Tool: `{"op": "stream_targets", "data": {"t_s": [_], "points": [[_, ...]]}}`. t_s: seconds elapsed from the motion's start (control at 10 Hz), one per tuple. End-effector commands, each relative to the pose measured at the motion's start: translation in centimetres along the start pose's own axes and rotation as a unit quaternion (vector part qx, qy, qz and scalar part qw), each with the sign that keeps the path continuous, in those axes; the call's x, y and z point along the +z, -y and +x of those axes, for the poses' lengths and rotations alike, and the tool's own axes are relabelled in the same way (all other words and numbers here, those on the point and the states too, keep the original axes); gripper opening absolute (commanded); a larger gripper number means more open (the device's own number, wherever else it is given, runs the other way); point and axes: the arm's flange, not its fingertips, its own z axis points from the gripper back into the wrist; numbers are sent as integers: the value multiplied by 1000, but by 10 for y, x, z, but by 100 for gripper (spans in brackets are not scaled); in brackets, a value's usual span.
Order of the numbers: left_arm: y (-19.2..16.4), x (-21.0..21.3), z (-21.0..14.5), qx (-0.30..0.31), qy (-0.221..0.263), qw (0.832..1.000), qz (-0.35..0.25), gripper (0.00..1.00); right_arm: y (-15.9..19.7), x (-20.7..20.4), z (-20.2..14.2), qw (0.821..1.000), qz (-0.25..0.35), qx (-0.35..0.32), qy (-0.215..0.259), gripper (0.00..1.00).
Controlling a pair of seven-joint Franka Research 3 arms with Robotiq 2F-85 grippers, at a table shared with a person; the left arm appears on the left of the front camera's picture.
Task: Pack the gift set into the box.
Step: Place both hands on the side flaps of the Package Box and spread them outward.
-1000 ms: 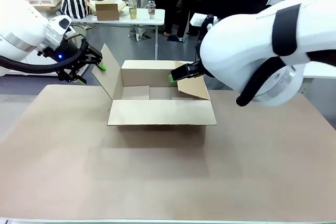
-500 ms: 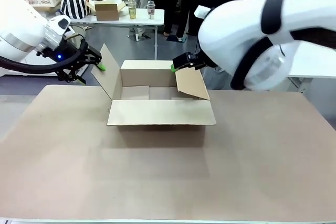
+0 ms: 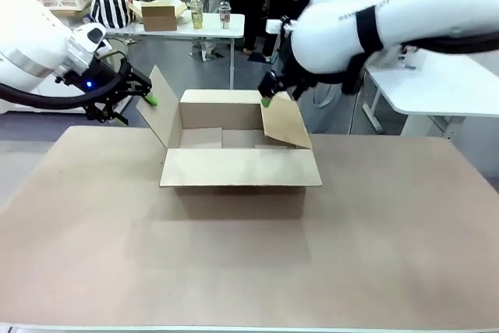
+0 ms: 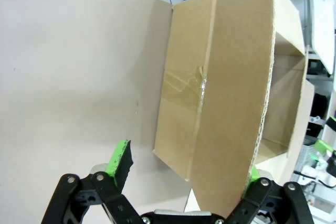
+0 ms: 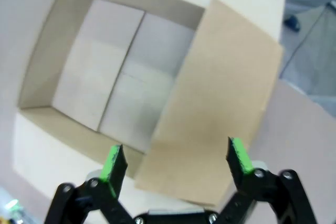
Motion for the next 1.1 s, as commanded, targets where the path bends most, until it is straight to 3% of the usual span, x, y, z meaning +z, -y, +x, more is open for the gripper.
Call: {"op": "stream_targets", "data": {"t_s": [0.0, 0.5, 1.0], "points": [[2, 3, -1, 3, 2, 1000, 5, 100, -41, -25, 67, 999, 2, 7, -47, 100], [2, 3, -1, 3, 2, 1000, 5, 100, -59, -60, 58, 988, -142, -28, -51, 100], [2, 3, -1, 3, 2, 1000, 5, 100, -42, -85, 41, 963, -249, -62, -78, 100]]}}
